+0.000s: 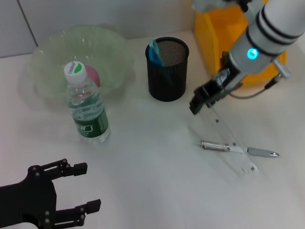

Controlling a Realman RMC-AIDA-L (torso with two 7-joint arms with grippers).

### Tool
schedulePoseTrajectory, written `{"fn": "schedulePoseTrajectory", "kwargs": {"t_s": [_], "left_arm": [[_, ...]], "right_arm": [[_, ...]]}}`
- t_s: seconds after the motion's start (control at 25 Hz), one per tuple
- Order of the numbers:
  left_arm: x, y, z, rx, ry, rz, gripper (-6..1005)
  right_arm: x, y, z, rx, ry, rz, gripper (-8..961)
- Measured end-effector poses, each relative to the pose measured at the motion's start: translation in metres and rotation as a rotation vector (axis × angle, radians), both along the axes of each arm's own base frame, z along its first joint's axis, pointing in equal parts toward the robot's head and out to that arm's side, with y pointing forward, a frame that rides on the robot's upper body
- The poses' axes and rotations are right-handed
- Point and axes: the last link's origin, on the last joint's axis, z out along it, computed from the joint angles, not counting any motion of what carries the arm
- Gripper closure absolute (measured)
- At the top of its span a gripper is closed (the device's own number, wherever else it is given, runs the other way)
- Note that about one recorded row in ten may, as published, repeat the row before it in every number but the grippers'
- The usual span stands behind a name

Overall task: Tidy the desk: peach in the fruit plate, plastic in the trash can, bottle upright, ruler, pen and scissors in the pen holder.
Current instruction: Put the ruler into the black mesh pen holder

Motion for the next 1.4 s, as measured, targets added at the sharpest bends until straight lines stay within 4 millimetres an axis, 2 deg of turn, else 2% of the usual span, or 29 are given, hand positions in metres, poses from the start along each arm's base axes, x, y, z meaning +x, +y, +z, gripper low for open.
{"fn": "schedulePoseTrajectory", "kwargs": {"t_s": [0.08,0.16,0.28,0.88,1.2,1.4], "left_arm": [[0.000,0.000,0.000,0.000,-0.001,0.001,212],[0.000,0.000,0.000,-0.001,-0.002,0.004,212],[0.000,0.000,-0.001,-0.004,-0.003,0.008,212],[0.000,-0.006,-0.008,-0.038,-0.045,0.036,212],[0.001,-0.007,-0.009,-0.054,-0.057,0.046,212],[0.002,-0.008,-0.010,-0.061,-0.071,0.047,212]], "right_arm": [[-0.011,0.000,0.012,0.018,0.064,0.058,575],[-0.014,0.000,0.015,0.024,0.082,0.072,575],[-0.022,-0.001,0.034,0.062,0.176,0.165,575],[-0.024,0.001,0.082,0.225,0.520,0.445,576],[-0.037,0.014,0.094,0.341,0.539,0.568,576],[-0.048,0.022,0.091,0.370,0.519,0.637,576]]}}
